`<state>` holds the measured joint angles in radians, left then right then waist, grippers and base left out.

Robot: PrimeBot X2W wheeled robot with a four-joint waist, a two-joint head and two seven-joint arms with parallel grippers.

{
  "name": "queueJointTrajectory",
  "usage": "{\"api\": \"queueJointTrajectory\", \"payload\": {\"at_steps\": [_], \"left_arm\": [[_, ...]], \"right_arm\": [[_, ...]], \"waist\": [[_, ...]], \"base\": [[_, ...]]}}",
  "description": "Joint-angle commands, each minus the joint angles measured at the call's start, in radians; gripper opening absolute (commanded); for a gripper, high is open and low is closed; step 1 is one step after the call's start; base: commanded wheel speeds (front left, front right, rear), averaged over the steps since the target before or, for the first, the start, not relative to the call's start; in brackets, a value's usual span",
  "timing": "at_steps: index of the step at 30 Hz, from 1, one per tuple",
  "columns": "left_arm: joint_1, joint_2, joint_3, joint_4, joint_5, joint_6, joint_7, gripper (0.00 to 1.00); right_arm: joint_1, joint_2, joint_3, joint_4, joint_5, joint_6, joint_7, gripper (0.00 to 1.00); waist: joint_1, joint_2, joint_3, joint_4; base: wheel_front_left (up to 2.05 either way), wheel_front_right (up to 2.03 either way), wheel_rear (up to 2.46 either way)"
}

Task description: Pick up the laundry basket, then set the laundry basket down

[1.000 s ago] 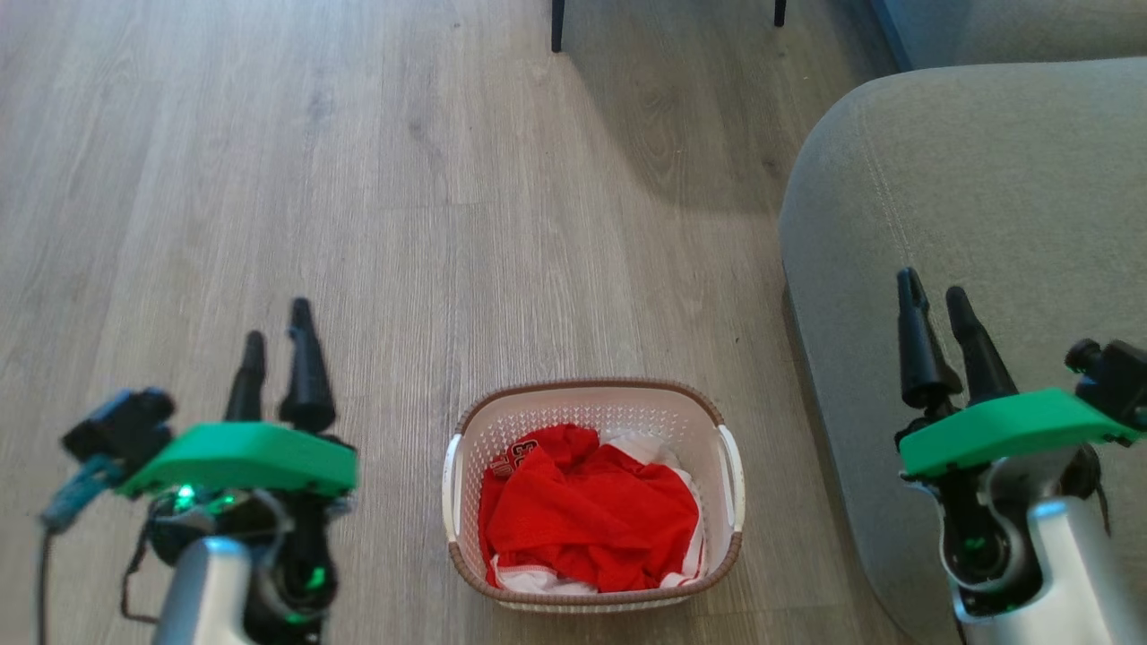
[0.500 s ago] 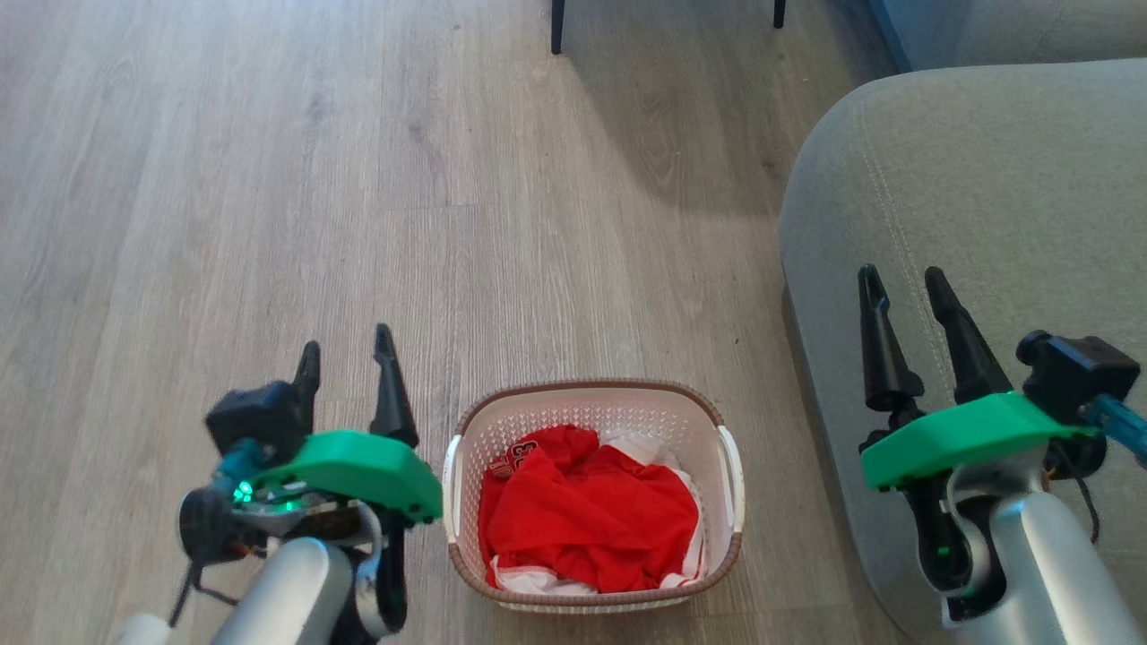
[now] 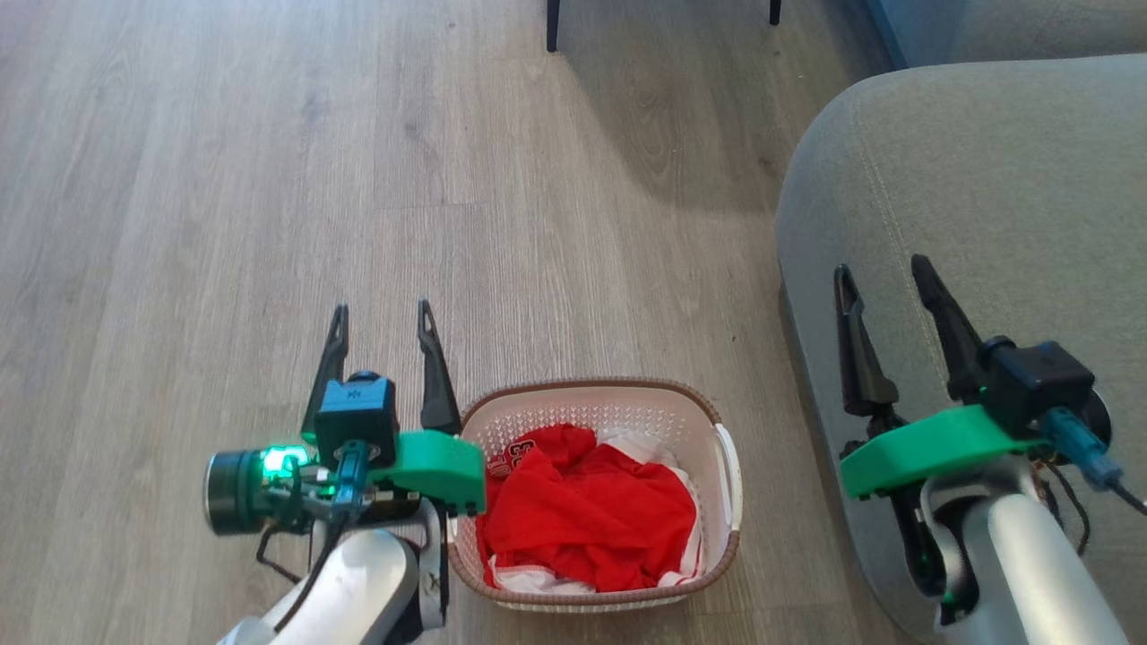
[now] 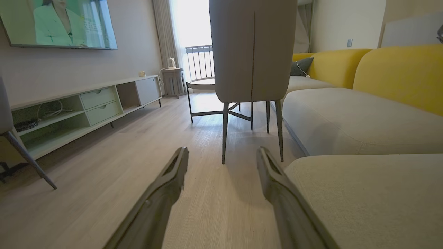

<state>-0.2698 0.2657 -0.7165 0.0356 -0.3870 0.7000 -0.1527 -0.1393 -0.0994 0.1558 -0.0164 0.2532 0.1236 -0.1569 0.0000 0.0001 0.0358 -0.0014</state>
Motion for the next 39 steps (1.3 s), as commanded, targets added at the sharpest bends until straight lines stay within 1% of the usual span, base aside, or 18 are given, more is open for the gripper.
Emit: {"api": "queueJointTrajectory", "payload": {"at_steps": [1,5,7,10,13,15,17,18,22,23,24,26,27,30,33,39], "left_arm": [[-0.072,0.029,0.016,-0.043,0.027,0.037,-0.019,1.00],[-0.089,0.043,-0.017,-0.097,0.045,0.078,-0.031,1.00],[-0.085,0.042,-0.014,-0.115,0.035,0.088,-0.037,1.00],[-0.067,0.031,0.016,-0.137,0.018,0.074,-0.046,1.00],[-0.033,0.003,0.080,-0.152,0.009,0.042,-0.054,1.00],[-0.001,-0.027,0.132,-0.152,-0.003,-0.004,-0.060,1.00],[0.033,-0.066,0.192,-0.144,-0.018,-0.074,-0.066,1.00],[0.033,-0.066,0.192,-0.144,-0.018,-0.074,-0.066,1.00],[0.104,-0.153,0.337,-0.083,-0.044,-0.267,-0.078,1.00],[0.113,-0.164,0.368,-0.066,-0.023,-0.311,-0.081,1.00],[0.127,-0.183,0.409,-0.035,0.034,-0.381,-0.087,1.00],[0.138,-0.198,0.438,-0.006,0.084,-0.430,-0.093,1.00],[0.145,-0.204,0.451,0.007,0.091,-0.458,-0.095,1.00],[0.155,-0.212,0.477,0.045,0.149,-0.505,-0.104,1.00],[0.160,-0.215,0.490,0.077,0.154,-0.535,-0.109,1.00],[0.163,-0.215,0.481,0.132,0.131,-0.561,-0.109,1.00]], "right_arm": [[-0.059,-0.003,0.014,-0.048,-0.031,0.005,-0.015,1.00],[-0.063,0.002,0.017,-0.066,-0.082,0.006,-0.027,1.00],[-0.064,0.005,0.017,-0.076,-0.105,0.006,-0.033,1.00],[-0.061,0.011,0.012,-0.083,-0.131,0.006,-0.041,1.00],[-0.053,0.022,-0.007,-0.081,-0.142,0.006,-0.050,1.00],[-0.043,0.030,-0.020,-0.063,-0.144,0.006,-0.056,1.00],[-0.036,0.035,-0.031,-0.036,-0.153,0.006,-0.062,1.00],[-0.036,0.035,-0.031,-0.036,-0.153,0.006,-0.062,1.00],[-0.027,0.041,-0.043,0.026,-0.194,0.007,-0.074,1.00],[-0.025,0.042,-0.044,0.044,-0.204,0.007,-0.077,1.00],[-0.022,0.044,-0.045,0.076,-0.215,0.007,-0.082,1.00],[-0.021,0.046,-0.040,0.109,-0.224,0.007,-0.088,1.00],[-0.020,0.046,-0.032,0.129,-0.228,0.007,-0.091,1.00],[-0.029,0.047,-0.016,0.165,-0.255,0.007,-0.100,1.00],[-0.035,0.047,-0.008,0.184,-0.270,0.007,-0.105,1.00],[-0.036,0.048,-0.004,0.206,-0.268,0.007,-0.105,1.00]], "waist": [[0.0000,-0.0001,0.000,0.000],[0.0000,-0.0001,0.002,-0.001],[0.0000,-0.0001,0.003,-0.001],[0.0000,-0.0001,0.003,0.001],[0.0000,-0.0001,0.003,0.003],[0.0000,-0.0001,0.001,0.004],[0.0000,-0.0001,-0.001,0.005],[0.0000,-0.0001,-0.001,0.005],[0.0000,-0.0001,-0.007,0.009],[0.0000,-0.0001,-0.009,0.009],[0.0000,-0.0001,-0.012,0.010],[0.0000,-0.0001,-0.014,0.010],[0.0000,-0.0001,-0.016,0.009],[0.0000,-0.0001,-0.018,0.008],[0.0000,-0.0001,-0.020,0.007],[0.0000,-0.0001,-0.025,0.006]], "base": [[0.00,0.00,0.00],[0.00,0.00,0.00],[0.00,0.00,0.00],[0.00,0.00,0.00],[0.00,0.00,0.00],[0.00,0.00,0.00],[0.00,0.00,0.00],[0.00,0.00,0.00],[0.00,0.00,0.00],[0.00,0.00,0.00],[0.00,0.00,0.00],[0.00,0.00,0.00],[0.00,0.00,0.00],[0.00,0.00,0.00],[0.00,0.00,0.00],[0.00,0.00,0.00]]}}
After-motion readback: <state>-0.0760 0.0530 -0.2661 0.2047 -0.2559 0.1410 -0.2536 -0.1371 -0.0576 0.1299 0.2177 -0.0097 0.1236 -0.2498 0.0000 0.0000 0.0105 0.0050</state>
